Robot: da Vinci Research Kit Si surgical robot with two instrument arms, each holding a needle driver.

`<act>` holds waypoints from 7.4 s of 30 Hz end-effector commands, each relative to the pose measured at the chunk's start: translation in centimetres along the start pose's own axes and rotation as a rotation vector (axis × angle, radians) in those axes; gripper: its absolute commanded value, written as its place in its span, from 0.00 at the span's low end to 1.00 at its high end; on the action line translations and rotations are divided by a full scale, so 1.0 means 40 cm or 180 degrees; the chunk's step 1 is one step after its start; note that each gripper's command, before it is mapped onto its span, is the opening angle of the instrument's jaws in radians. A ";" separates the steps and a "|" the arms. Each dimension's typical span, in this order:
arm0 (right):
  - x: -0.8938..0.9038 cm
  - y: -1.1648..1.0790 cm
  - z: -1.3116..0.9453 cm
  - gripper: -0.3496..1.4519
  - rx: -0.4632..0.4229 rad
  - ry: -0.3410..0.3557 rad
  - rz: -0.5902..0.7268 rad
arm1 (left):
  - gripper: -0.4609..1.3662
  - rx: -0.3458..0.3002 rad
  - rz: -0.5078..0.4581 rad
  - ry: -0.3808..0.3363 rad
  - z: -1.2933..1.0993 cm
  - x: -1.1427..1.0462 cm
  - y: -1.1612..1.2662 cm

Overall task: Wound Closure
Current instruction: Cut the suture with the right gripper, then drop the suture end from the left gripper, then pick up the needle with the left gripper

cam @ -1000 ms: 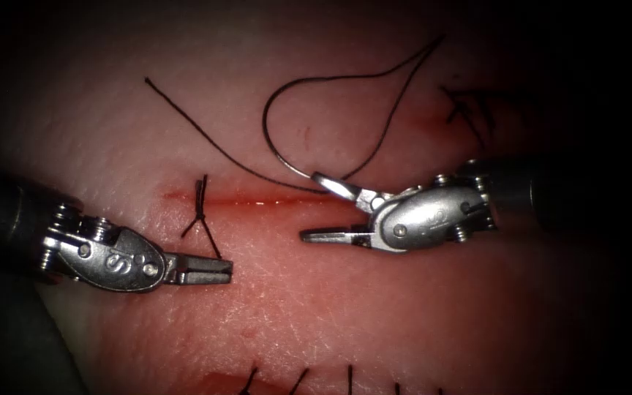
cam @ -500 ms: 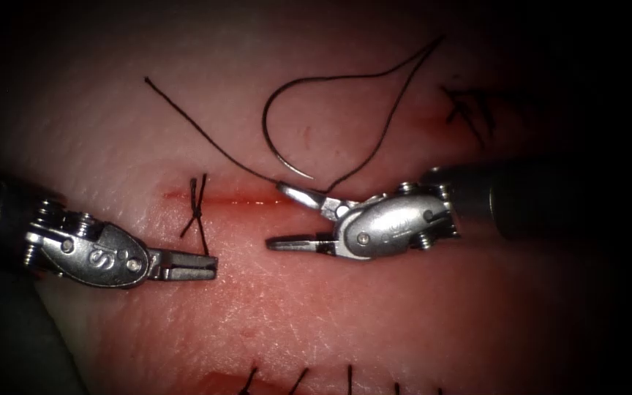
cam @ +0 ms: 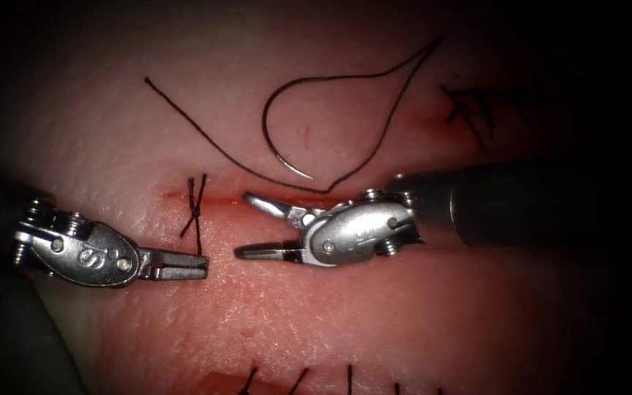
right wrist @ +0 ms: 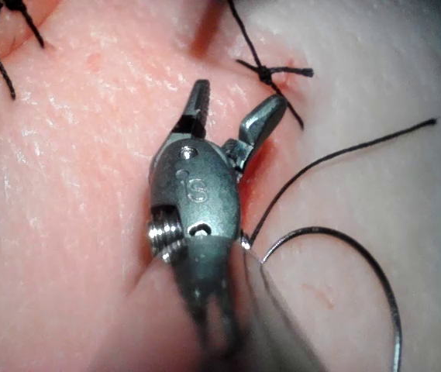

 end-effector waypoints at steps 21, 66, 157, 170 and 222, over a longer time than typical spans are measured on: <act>0.0029 -0.0027 0.0141 0.94 -0.0071 0.0141 -0.0033 | 0.06 -0.0002 0.0008 -0.0019 -0.0018 -0.0015 -0.0004; 0.0026 -0.0040 0.0274 0.61 -0.0220 0.0026 0.0130 | 0.06 0.0033 -0.0042 -0.0024 -0.0026 -0.0035 0.0014; -0.0041 0.0127 -0.0411 0.94 -0.0690 -0.0452 -0.0072 | 0.06 -0.0508 -0.0023 0.0674 0.0168 0.0162 0.0228; -0.0040 0.0095 -0.0380 0.95 -0.0716 -0.0475 -0.0100 | 0.06 -0.0456 -0.0481 0.0652 0.0257 0.0051 0.0207; 0.0025 0.0095 -0.0400 0.88 -0.0586 -0.0483 -0.0011 | 0.66 -0.0512 -0.1359 0.0232 0.0038 -0.0134 0.0116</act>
